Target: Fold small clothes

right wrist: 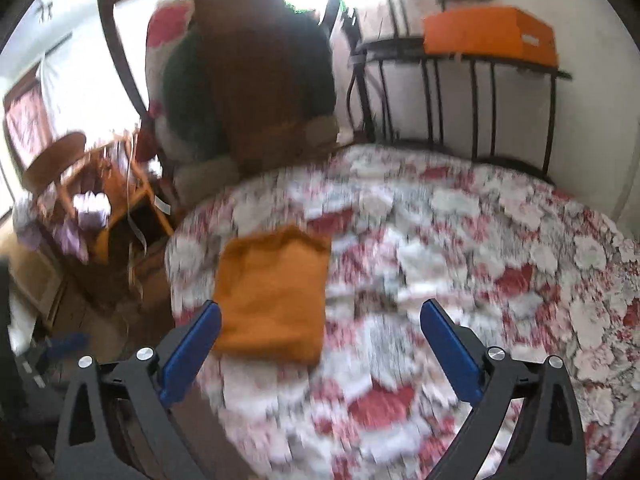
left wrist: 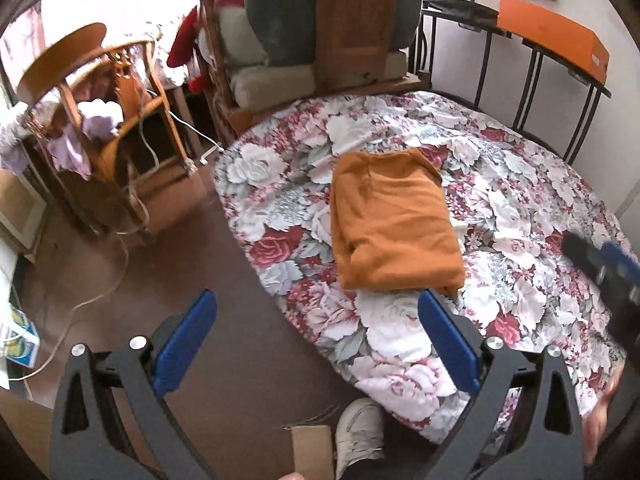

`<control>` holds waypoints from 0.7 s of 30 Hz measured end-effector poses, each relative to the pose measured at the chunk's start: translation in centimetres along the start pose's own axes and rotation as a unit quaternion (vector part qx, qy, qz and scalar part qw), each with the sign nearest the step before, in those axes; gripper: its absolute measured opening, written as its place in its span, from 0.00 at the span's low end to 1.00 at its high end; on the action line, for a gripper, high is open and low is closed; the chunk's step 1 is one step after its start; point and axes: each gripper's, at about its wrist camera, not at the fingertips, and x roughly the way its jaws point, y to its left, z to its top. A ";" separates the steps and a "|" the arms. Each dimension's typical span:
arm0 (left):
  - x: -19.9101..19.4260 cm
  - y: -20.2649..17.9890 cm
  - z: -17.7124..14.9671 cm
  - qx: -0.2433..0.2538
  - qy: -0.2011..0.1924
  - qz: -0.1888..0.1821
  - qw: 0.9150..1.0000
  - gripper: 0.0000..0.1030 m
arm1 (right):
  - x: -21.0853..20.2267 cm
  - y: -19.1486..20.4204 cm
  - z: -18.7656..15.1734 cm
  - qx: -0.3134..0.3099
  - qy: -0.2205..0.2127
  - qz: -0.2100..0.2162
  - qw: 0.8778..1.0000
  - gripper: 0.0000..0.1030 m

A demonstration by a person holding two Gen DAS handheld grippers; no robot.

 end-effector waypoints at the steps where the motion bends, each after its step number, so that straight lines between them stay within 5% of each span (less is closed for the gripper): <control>1: -0.7 0.0 0.0 0.001 -0.002 0.006 1.000 0.95 | -0.5 -0.4 -0.2 0.007 0.005 0.032 0.999 0.97; 10: -4.2 0.2 -0.5 -0.008 -0.018 0.008 1.000 0.95 | -3.6 0.0 -1.1 0.038 0.004 0.073 0.997 0.97; 21: -4.7 0.8 -0.8 -0.027 -0.009 -0.021 0.999 0.96 | -4.4 2.9 -2.0 0.001 0.009 0.092 0.996 0.97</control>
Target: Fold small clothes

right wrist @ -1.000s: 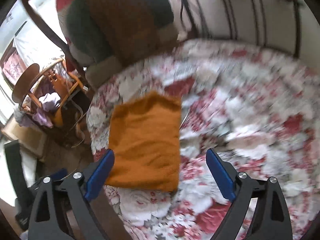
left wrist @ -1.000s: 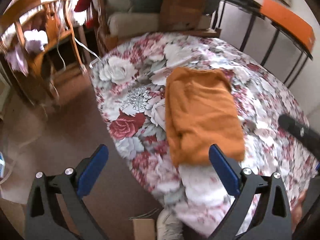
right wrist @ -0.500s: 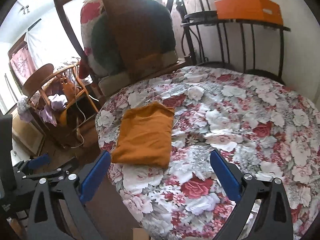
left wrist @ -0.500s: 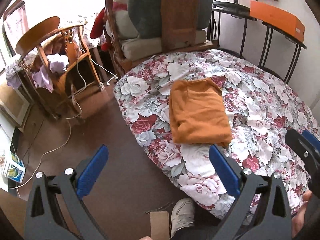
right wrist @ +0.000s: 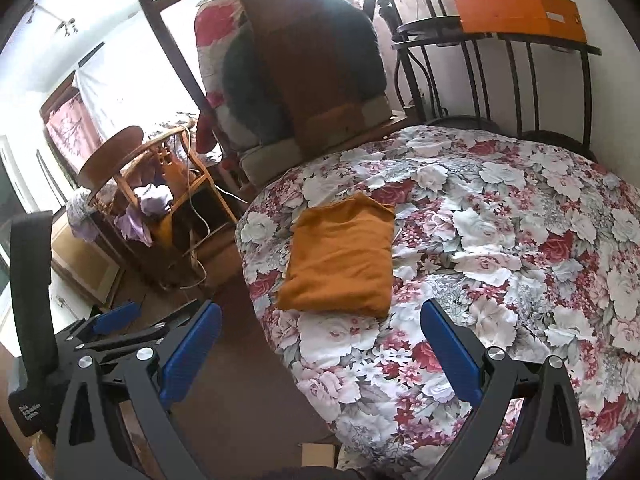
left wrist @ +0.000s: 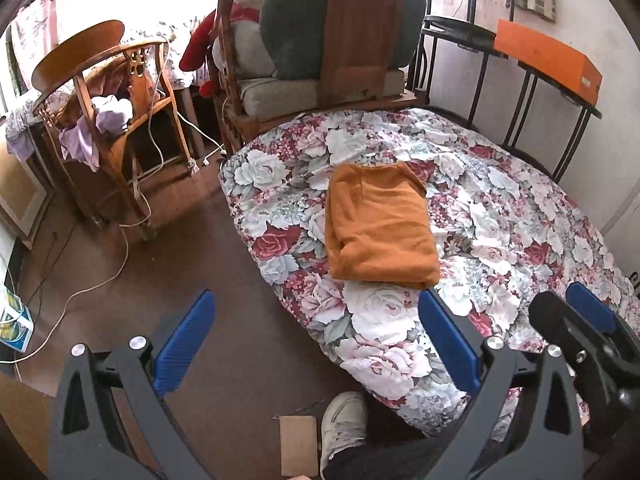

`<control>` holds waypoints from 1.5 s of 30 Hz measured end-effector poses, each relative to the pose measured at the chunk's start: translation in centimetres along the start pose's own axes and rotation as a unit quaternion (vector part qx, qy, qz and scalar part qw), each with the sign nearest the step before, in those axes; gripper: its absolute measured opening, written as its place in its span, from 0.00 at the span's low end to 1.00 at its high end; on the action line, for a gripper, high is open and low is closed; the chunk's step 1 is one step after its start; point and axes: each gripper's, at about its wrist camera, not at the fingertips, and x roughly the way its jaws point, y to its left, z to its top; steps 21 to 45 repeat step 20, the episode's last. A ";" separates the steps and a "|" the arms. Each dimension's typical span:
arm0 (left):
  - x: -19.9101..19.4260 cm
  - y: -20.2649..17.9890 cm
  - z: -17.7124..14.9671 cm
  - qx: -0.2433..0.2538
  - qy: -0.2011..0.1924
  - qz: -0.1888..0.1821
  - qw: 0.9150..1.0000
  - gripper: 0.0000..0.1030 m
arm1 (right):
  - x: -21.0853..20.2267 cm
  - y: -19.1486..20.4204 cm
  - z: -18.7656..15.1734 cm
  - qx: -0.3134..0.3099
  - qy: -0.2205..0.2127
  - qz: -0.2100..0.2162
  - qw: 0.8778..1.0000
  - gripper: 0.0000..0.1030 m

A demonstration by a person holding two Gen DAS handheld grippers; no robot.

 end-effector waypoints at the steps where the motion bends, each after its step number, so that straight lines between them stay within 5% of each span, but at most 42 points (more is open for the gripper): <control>1: 0.1 0.1 -0.1 -0.003 0.001 0.002 1.000 0.96 | 0.1 0.0 0.0 0.000 0.000 -0.001 1.000 0.97; 6: 0.2 0.1 -0.1 -0.008 0.003 0.025 1.000 0.96 | 0.6 -0.1 -0.1 0.019 0.017 0.000 1.000 0.97; 45: 1.1 -0.8 0.8 0.005 0.017 0.010 1.000 0.95 | 0.8 -1.3 -0.1 0.043 0.006 -0.022 0.999 0.97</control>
